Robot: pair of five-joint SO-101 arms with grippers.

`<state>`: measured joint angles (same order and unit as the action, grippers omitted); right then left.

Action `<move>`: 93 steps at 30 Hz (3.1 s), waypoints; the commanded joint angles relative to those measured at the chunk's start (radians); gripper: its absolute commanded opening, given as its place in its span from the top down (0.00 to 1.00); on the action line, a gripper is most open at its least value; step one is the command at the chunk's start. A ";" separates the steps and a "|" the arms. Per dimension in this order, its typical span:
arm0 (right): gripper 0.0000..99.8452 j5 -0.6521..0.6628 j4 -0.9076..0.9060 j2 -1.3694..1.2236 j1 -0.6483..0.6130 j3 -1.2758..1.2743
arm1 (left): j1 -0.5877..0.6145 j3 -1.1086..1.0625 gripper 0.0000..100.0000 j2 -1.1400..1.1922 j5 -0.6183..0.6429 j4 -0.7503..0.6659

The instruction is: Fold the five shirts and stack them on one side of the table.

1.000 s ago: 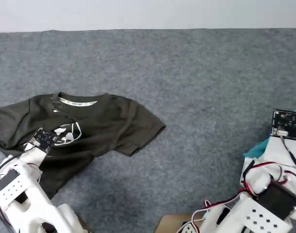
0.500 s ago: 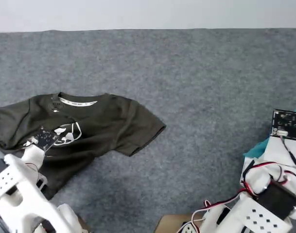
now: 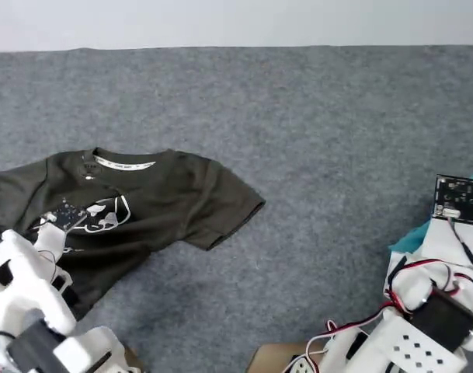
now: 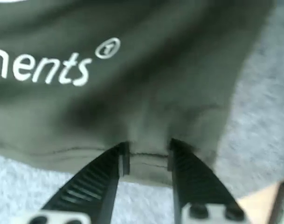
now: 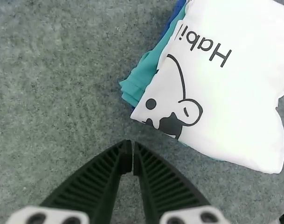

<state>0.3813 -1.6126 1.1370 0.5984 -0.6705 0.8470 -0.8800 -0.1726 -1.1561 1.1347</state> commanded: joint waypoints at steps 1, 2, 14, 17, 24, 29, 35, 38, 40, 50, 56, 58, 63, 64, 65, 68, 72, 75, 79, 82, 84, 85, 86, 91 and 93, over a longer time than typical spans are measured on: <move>0.99 0.003 0.007 0.016 -0.010 0.011 | 0.002 0.053 0.86 0.046 0.034 -0.086; 0.99 0.003 0.007 0.016 -0.010 0.011 | 0.002 0.067 0.86 0.058 0.048 -0.098; 0.99 0.003 0.007 0.016 -0.010 0.011 | 0.000 0.309 0.86 0.157 0.078 -0.132; 0.99 0.003 0.007 0.016 -0.010 0.011 | 0.000 0.358 0.86 0.161 0.078 -0.051; 0.99 0.003 0.007 0.016 -0.010 0.009 | -0.003 0.452 0.86 0.160 0.077 0.138; 0.99 0.003 0.007 0.016 -0.010 0.009 | 0.002 0.515 0.86 0.160 0.077 0.199; 0.99 0.003 0.007 0.016 -0.010 0.009 | 0.011 0.555 0.86 0.160 0.072 0.262; 0.99 0.003 0.007 0.016 -0.010 0.008 | 0.008 0.555 0.86 0.160 0.071 0.299; 0.99 0.003 0.007 0.016 -0.010 0.008 | 0.011 0.556 0.86 0.160 0.075 0.293; 0.99 0.002 0.008 0.016 -0.012 0.005 | -0.005 0.845 0.86 0.160 0.209 0.318; 0.99 0.002 0.008 0.016 -0.012 0.005 | -0.035 0.892 0.86 0.161 0.207 0.446; 0.99 0.002 0.008 0.016 -0.012 0.005 | -0.044 0.886 0.86 0.163 0.204 0.480; 0.99 0.002 0.008 0.016 -0.012 0.005 | -0.049 0.845 0.86 0.158 0.109 0.621; 0.99 0.002 0.008 0.016 -0.012 0.005 | -0.043 0.820 0.86 0.149 0.097 0.621; 0.99 0.002 0.008 0.016 -0.012 0.005 | -0.035 0.792 0.86 0.140 0.077 0.621; 0.99 0.002 0.008 0.016 -0.012 0.003 | -0.017 0.654 0.86 0.097 -0.006 0.621; 0.99 0.002 0.008 0.016 -0.012 0.003 | -0.017 0.478 0.86 0.023 -0.071 0.617; 0.99 0.002 0.008 0.016 -0.012 0.003 | -0.023 0.400 0.86 -0.009 -0.132 0.611; 0.99 0.002 0.008 0.016 -0.012 0.003 | -0.017 0.343 0.82 -0.011 -0.146 0.505; 0.99 0.002 0.008 0.016 -0.012 0.003 | -0.015 0.285 0.81 -0.011 -0.146 0.400; 0.99 0.002 0.008 0.016 -0.012 0.003 | -0.015 0.255 0.80 -0.011 -0.146 0.336; 0.99 0.002 0.008 0.016 -0.012 0.003 | -0.015 0.246 0.80 -0.011 -0.146 0.307; 0.99 0.002 0.008 0.016 -0.012 0.003 | -0.012 0.239 0.80 -0.011 -0.146 0.278; 0.99 0.003 0.008 0.016 -0.012 0.003 | 0.015 0.202 0.77 -0.011 -0.150 0.167; 0.99 0.003 0.008 0.016 -0.012 0.003 | 0.023 0.180 0.77 -0.011 -0.157 0.133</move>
<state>0.3813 -1.6126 1.1370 0.5984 -0.6705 0.8577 -0.6897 -0.1465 -1.2927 1.3234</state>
